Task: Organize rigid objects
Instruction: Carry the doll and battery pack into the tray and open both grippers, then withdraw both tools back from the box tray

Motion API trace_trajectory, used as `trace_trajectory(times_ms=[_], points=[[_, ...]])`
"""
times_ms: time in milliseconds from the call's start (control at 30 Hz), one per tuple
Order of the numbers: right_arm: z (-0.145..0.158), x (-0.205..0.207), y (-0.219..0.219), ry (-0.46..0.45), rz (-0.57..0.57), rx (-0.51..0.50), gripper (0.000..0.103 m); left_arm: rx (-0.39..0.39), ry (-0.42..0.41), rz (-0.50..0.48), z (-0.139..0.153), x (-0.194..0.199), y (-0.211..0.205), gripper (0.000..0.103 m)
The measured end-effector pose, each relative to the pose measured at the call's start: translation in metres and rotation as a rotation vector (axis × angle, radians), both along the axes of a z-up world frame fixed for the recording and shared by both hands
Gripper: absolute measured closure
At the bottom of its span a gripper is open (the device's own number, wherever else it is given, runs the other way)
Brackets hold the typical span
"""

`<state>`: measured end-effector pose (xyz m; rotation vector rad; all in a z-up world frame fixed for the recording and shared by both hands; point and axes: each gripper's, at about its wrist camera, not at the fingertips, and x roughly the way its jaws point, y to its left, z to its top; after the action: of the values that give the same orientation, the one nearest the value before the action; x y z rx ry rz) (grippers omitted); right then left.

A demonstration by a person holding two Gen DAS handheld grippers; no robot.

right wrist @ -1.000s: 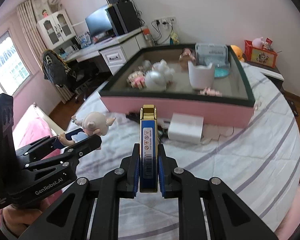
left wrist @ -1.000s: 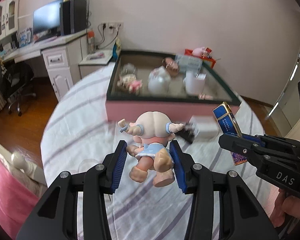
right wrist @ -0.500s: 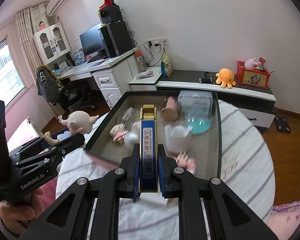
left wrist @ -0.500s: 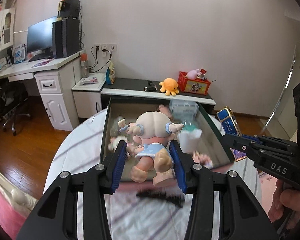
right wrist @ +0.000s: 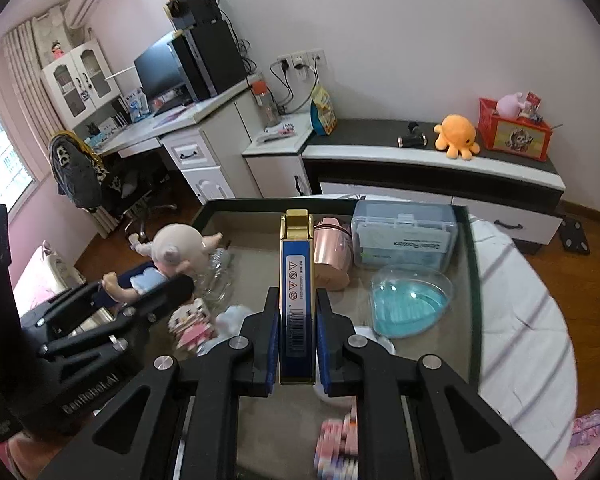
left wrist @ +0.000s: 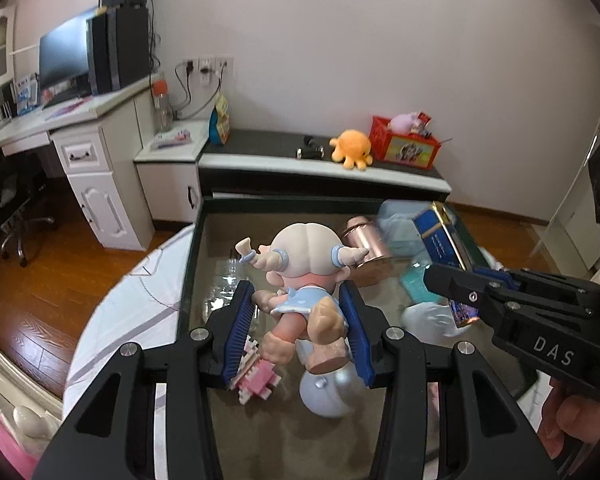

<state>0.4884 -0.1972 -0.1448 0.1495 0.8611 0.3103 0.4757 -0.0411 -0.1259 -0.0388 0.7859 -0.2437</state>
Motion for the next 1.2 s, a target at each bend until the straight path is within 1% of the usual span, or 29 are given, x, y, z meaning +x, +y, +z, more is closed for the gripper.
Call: trace_trajectory(times_ms=[133, 267, 300, 333, 367, 400, 433, 467, 500, 533, 567, 600, 633, 733, 833, 900, 1000, 1067, 1200], points=[[-0.014, 0.015, 0.001, 0.039, 0.002, -0.006, 0.087, 0.005, 0.046, 0.002, -0.018, 0.015, -0.001, 0.058], [-0.022, 0.024, 0.001, 0.08, -0.001, 0.018, 0.087, 0.014, 0.065, 0.012, -0.023, 0.018, -0.002, 0.056], [-0.024, 0.025, 0.001, 0.091, -0.003, 0.02, 0.086, 0.023, 0.063, 0.013, -0.022, 0.017, -0.003, 0.051], [-0.025, 0.026, 0.0, 0.094, -0.002, 0.027, 0.085, 0.036, 0.06, 0.016, -0.019, 0.016, -0.003, 0.044], [-0.026, 0.026, -0.001, 0.095, -0.002, 0.04, 0.084, 0.043, 0.054, 0.019, -0.017, 0.013, -0.004, 0.025], [-0.026, 0.025, -0.003, 0.095, -0.002, 0.051, 0.077, 0.051, 0.036, 0.026, -0.014, 0.009, -0.003, 0.019], [-0.026, 0.024, -0.005, 0.093, -0.012, 0.062, 0.064, 0.065, 0.005, 0.048, -0.007, 0.003, 0.0, 0.015], [-0.024, 0.022, -0.009, 0.089, -0.027, 0.077, 0.056, 0.06, -0.006, 0.056, -0.003, 0.0, 0.003, 0.011], [-0.022, 0.019, -0.014, 0.08, -0.042, 0.099, 0.039, 0.045, -0.014, 0.062, 0.002, -0.004, 0.009, 0.006], [-0.021, 0.017, -0.017, 0.072, -0.054, 0.109, 0.02, 0.026, -0.029, 0.07, 0.009, -0.011, 0.014, 0.003], [-0.018, 0.011, -0.021, 0.056, -0.068, 0.126, 0.014, 0.025, -0.041, 0.074, 0.013, -0.015, 0.018, 0.0], [-0.014, 0.005, -0.024, 0.042, -0.071, 0.154, 0.005, 0.028, -0.064, 0.076, 0.02, -0.024, 0.02, 0.0], [-0.011, 0.0, -0.026, 0.037, -0.085, 0.155, 0.0, 0.028, -0.075, 0.079, 0.025, -0.03, 0.023, 0.0], [0.001, -0.021, -0.029, 0.0, -0.098, 0.162, 0.0, 0.035, -0.107, 0.097, 0.039, -0.053, 0.029, 0.0], [0.012, -0.042, -0.03, -0.03, -0.13, 0.139, 0.0, 0.017, -0.137, 0.106, 0.052, -0.081, 0.034, 0.0], [0.02, -0.06, -0.029, -0.051, -0.147, 0.117, 0.0, 0.03, -0.163, 0.113, 0.061, -0.101, 0.035, 0.0], [0.03, -0.086, -0.03, -0.095, -0.17, 0.093, 0.0, 0.051, -0.19, 0.116, 0.068, -0.126, 0.035, 0.0], [0.04, -0.112, -0.027, -0.142, -0.182, 0.072, 0.0, 0.062, -0.199, 0.12, 0.071, -0.139, 0.035, 0.0], [0.056, -0.158, -0.022, -0.219, -0.202, 0.028, 0.0, 0.061, -0.206, 0.124, 0.075, -0.17, 0.035, 0.0]])
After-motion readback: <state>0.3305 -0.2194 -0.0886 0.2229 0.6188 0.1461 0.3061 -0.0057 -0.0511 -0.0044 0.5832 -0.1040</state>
